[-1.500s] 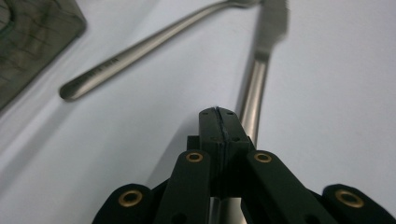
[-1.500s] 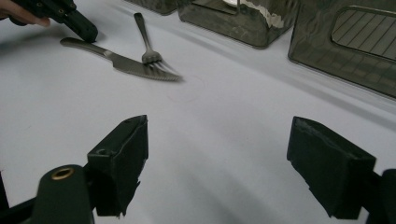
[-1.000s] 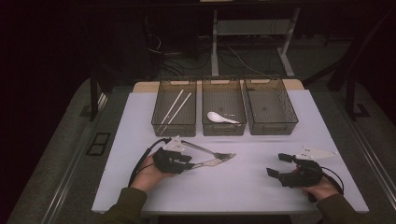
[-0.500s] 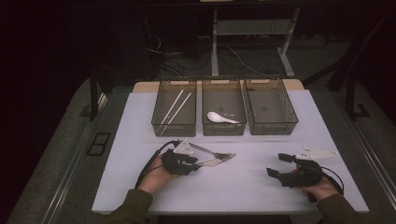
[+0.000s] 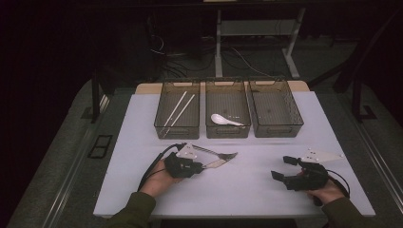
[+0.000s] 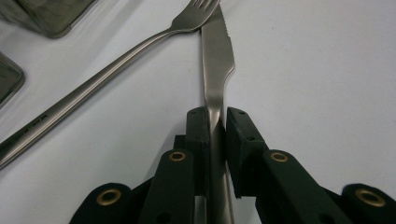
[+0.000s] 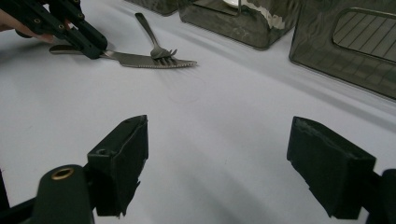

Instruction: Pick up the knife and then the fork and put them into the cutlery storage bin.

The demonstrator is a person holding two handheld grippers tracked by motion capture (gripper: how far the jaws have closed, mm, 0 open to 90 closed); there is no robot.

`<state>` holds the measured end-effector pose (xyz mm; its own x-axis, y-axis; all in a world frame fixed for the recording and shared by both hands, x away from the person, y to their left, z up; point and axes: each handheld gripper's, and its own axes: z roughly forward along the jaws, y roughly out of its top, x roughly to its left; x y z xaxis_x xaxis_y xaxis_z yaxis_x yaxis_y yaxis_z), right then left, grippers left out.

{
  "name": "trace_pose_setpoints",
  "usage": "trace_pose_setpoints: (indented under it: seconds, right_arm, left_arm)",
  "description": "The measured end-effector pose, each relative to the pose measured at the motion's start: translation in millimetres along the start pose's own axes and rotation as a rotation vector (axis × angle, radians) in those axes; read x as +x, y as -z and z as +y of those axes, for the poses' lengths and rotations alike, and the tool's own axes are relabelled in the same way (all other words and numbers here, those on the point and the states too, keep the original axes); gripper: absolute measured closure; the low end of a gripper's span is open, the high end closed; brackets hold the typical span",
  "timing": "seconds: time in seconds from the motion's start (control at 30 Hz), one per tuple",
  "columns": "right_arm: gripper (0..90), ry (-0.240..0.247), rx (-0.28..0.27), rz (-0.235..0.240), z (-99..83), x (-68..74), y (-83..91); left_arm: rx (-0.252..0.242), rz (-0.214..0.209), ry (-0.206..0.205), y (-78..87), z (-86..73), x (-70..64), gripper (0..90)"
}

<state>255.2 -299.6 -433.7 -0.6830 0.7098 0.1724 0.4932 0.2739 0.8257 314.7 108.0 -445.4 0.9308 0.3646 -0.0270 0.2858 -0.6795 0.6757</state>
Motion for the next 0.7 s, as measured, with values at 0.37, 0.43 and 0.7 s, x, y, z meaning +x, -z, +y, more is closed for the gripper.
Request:
trace_pose_setpoints:
  seconds: [0.37, 0.43, 0.7]
  right_arm:
    - [20.6, 0.001, -0.004, 0.002, 0.2, -0.2, 0.9]
    - [20.6, 0.001, -0.004, 0.002, 0.3, -0.1, 1.0]
    - [20.6, -0.002, -0.004, -0.001, 0.3, -0.3, 1.1]
  left_arm:
    - [0.025, -0.037, -0.028, 2.7, 1.6, -8.6, 79.0]
    - [0.029, -0.048, -0.039, 2.3, 2.5, -11.4, 79.0]
    - [0.002, -0.077, -0.067, 5.6, 8.6, -24.6, 79.0]
